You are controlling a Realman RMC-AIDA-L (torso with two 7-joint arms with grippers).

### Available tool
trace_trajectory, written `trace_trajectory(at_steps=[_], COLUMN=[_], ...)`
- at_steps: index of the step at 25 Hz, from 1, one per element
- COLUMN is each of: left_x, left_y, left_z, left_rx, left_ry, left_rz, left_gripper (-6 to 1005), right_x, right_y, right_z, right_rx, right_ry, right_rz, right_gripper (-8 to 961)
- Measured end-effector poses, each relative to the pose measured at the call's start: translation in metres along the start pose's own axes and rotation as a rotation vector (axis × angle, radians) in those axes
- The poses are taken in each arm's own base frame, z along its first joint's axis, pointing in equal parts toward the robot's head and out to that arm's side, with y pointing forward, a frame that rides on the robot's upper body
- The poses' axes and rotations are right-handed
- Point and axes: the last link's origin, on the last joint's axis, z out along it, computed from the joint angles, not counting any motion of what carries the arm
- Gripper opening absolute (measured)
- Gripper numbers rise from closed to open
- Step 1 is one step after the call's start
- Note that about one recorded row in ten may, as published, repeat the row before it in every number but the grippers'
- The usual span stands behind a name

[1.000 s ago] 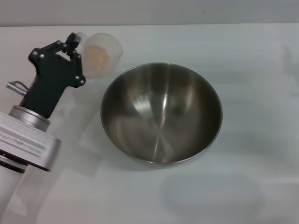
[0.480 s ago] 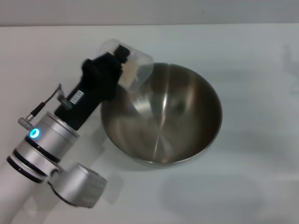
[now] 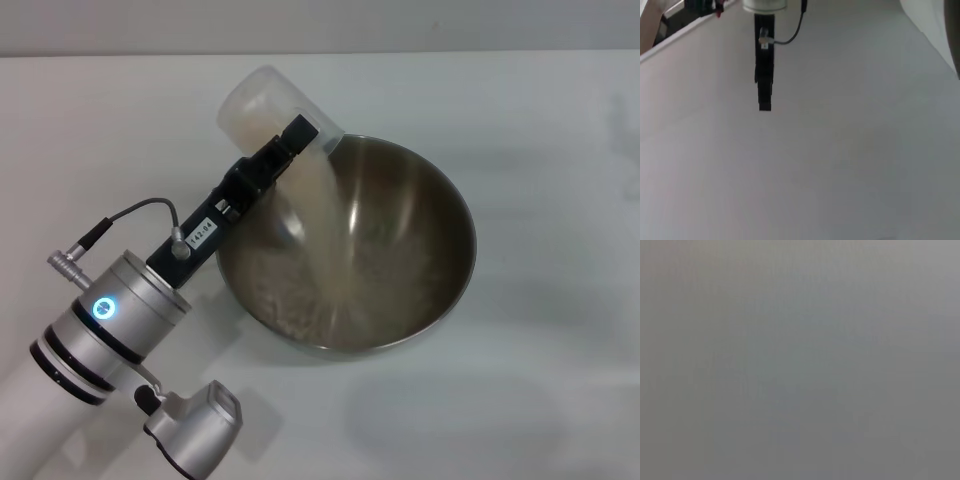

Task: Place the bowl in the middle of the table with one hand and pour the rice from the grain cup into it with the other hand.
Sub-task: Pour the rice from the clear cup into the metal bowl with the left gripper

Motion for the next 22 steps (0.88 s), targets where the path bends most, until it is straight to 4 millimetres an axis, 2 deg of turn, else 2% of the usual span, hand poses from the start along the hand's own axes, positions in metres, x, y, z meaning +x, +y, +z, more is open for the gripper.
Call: trace_trajectory(at_steps=[8, 22], left_x=[0.0069, 0.0068], left_y=[-0.0014, 0.0006], left_z=[0.0009, -0.0001], left_rx=[0.009, -0.006], left_ry=[0.038, 0.036], left_rz=[0.135, 0.151], left_gripper=[21, 21], right_x=[0.0, -0.0004], right_y=[-0.0011, -0.0013], right_z=[0.0012, 0.0003], right_rx=[-0.002, -0.003], right_ry=[0.002, 0.0], right_rz=[-0.005, -0.006], right_gripper=[522, 524])
